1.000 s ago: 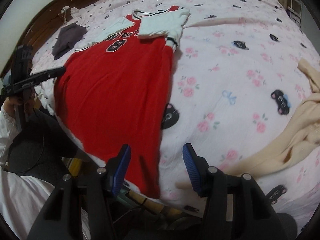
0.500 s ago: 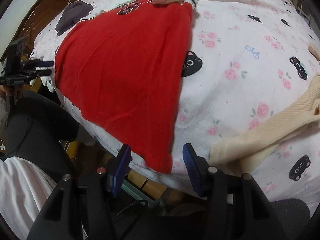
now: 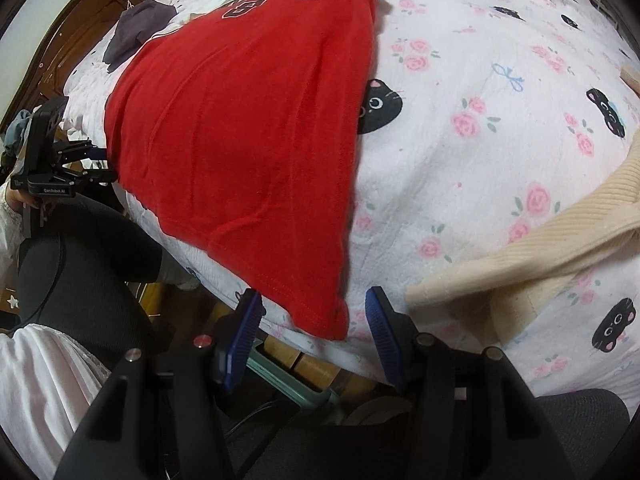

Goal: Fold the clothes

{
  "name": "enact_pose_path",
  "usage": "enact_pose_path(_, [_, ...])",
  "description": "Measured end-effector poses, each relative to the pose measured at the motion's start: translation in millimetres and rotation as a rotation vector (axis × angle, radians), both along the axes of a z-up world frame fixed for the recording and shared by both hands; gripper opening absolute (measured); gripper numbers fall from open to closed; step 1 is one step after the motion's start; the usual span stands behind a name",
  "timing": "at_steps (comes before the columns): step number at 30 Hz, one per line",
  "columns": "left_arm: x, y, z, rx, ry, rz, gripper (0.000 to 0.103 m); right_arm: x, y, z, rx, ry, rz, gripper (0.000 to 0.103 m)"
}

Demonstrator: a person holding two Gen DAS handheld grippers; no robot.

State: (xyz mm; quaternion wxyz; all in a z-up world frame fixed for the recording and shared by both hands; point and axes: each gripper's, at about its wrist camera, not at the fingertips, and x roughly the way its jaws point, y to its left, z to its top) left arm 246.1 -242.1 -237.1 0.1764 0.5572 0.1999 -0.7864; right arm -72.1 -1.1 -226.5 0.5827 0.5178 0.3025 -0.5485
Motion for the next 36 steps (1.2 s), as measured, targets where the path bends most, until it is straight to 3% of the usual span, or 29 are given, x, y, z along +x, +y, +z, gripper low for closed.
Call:
enact_pose_path(2, [3.6, -3.2, -0.4, 0.004, 0.005, 0.029, 0.024, -0.3, -0.6, -0.1, 0.0, -0.003, -0.002, 0.055])
enact_pose_path(5, [11.8, -10.6, -0.1, 0.042, 0.022, 0.075, 0.005, 2.0, -3.6, 0.9, 0.0, -0.004, -0.002, 0.055])
enact_pose_path(10, [15.4, 1.5, 10.8, 0.025, 0.025, 0.054, 0.002, 3.4, -5.0, 2.5, -0.006, -0.013, -0.005, 0.055])
enact_pose_path(15, [33.7, 3.2, 22.9, 0.069, 0.09, 0.12, 0.002, 10.0, -7.7, 0.0, 0.009, -0.025, 0.021, 0.055])
enact_pose_path(22, [41.9, 10.3, 38.7, 0.04, 0.123, 0.161, 0.002, 22.6, -17.2, -8.9, 0.039, 0.005, 0.055, 0.055])
enact_pose_path(30, [38.1, 7.0, 38.9, 0.036, 0.119, 0.18, 0.002, 6.6, -27.7, -17.9, 0.048, -0.1, 0.051, 0.055])
enact_pose_path(32, [36.6, 5.3, 39.8, 0.038, 0.124, 0.185, 0.002, 8.3, -30.4, -18.7, 0.051, -0.112, 0.071, 0.04])
enact_pose_path(33, [36.7, 5.3, 40.3, 0.037, 0.126, 0.185, 0.002, 9.1, -31.7, -19.2, 0.053, -0.118, 0.081, 0.015])
enact_pose_path(34, [36.7, 5.2, 40.8, 0.036, 0.127, 0.186, 0.002, 10.7, -32.3, -20.4, 0.058, -0.122, 0.09, 0.01])
enact_pose_path(36, [36.2, 5.6, 42.1, 0.036, 0.132, 0.187, 0.002, 15.1, -32.4, -19.4, 0.059, -0.117, 0.104, 0.01])
